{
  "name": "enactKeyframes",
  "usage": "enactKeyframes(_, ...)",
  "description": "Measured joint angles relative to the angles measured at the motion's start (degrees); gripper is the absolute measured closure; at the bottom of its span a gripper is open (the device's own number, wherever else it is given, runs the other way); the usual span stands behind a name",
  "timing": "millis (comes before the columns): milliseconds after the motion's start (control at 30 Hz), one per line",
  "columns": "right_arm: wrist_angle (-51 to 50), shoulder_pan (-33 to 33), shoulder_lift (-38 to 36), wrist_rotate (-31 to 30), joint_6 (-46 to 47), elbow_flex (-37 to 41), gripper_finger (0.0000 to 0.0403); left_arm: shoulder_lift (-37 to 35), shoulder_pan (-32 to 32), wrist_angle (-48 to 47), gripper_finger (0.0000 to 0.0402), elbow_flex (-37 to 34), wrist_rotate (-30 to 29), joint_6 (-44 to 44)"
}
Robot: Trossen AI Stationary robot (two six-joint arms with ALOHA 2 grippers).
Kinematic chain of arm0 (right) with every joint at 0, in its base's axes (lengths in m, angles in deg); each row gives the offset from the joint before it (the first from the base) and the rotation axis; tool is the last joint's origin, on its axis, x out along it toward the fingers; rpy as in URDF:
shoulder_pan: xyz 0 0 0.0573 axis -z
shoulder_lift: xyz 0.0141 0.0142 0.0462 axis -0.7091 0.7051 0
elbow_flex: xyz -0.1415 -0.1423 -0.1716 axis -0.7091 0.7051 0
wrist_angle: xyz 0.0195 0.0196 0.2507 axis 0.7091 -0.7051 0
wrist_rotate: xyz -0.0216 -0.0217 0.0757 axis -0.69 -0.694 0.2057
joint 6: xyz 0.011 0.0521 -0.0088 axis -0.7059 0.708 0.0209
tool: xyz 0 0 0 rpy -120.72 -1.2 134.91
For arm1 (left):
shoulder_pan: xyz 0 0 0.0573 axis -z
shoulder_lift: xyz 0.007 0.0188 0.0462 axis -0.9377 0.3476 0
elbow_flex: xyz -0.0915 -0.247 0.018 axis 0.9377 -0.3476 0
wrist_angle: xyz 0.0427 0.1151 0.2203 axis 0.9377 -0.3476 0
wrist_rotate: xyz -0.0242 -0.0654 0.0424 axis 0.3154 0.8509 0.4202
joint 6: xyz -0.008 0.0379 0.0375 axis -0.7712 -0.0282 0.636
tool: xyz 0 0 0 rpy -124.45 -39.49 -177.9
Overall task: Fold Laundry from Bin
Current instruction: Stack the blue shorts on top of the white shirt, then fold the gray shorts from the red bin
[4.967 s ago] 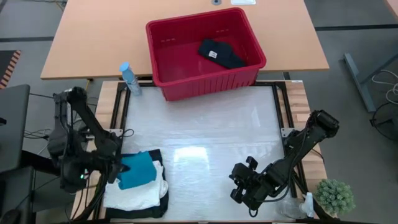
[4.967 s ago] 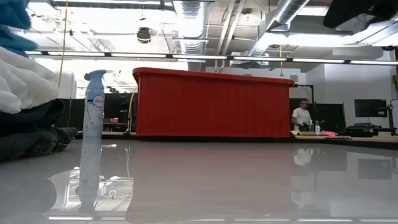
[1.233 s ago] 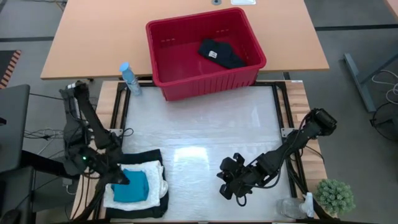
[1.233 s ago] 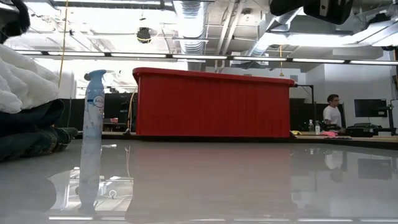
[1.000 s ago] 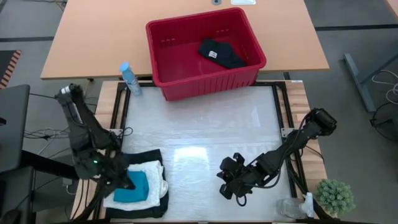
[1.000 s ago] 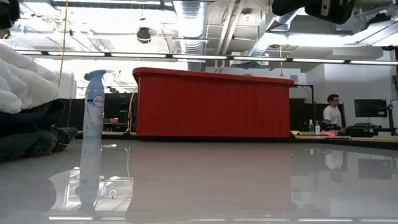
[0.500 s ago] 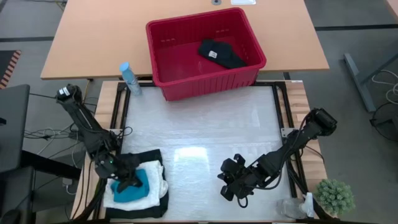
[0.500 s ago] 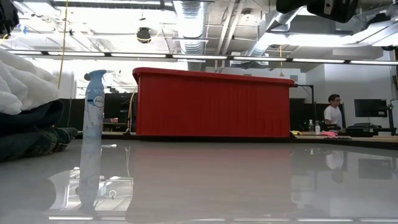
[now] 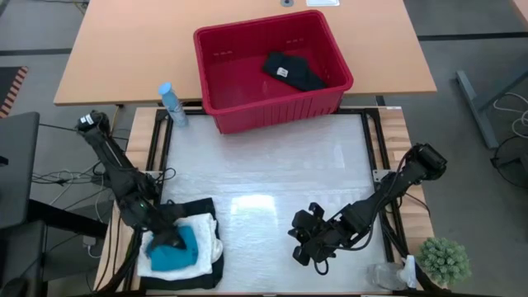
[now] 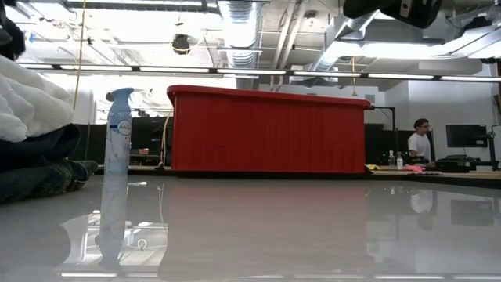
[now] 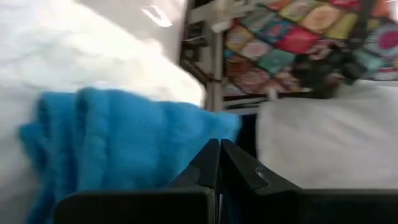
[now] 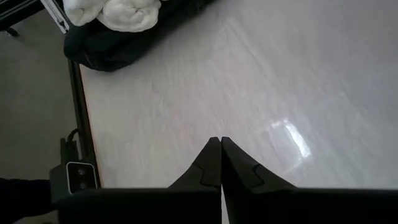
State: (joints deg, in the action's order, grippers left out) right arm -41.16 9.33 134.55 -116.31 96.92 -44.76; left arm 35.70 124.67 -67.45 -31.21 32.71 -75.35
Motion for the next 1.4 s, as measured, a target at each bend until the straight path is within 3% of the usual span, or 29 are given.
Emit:
enactKeyframes(200,0.1,0.5,0.0,-1.0,-1.0,0.0,0.0377,-9.0,0.0,0.7,0.0401,0.0,-0.2,-0.9)
enactKeyframes(300,2.2,1.9,0.0,-1.1,-2.4,0.0,0.0377,-14.0,0.0,5.7,0.0399,0.0,-9.4,-0.2)
enactKeyframes(400,7.9,4.5,-0.1,-1.1,-8.1,0.0,0.0376,-18.7,0.0,14.7,0.0396,0.0,-22.7,4.4)
enactKeyframes(467,13.7,6.8,-0.1,-1.1,-12.9,0.0,0.0376,-21.4,0.0,22.2,0.0396,0.0,-31.4,12.1)
enactKeyframes(600,25.2,12.8,-0.6,-1.1,-25.0,-0.5,0.0376,-25.5,0.0,37.9,0.0396,0.1,-44.3,38.6)
enactKeyframes(733,27.7,20.2,-0.6,-1.1,-36.5,-6.2,0.0376,-26.1,-1.1,55.9,0.0395,0.1,-53.2,61.4)
enactKeyframes(833,27.8,26.3,-0.7,-1.0,-44.8,-11.7,0.0376,-26.1,-3.1,65.2,0.0395,0.2,-52.8,73.3)
enactKeyframes(1000,26.5,37.3,-0.7,0.4,-53.6,-21.8,0.0376,-25.5,-8.3,71.4,0.0395,2.1,-45.4,87.5)
enactKeyframes(1233,16.1,56.0,-0.7,9.4,-58.4,-30.8,0.0376,-20.3,-14.2,71.1,0.0377,13.4,-52.9,108.2)
enactKeyframes(1400,11.9,70.8,0.4,9.7,-65.2,-30.8,0.0376,-15.8,-16.2,71.0,0.0366,23.5,-51.0,121.0)
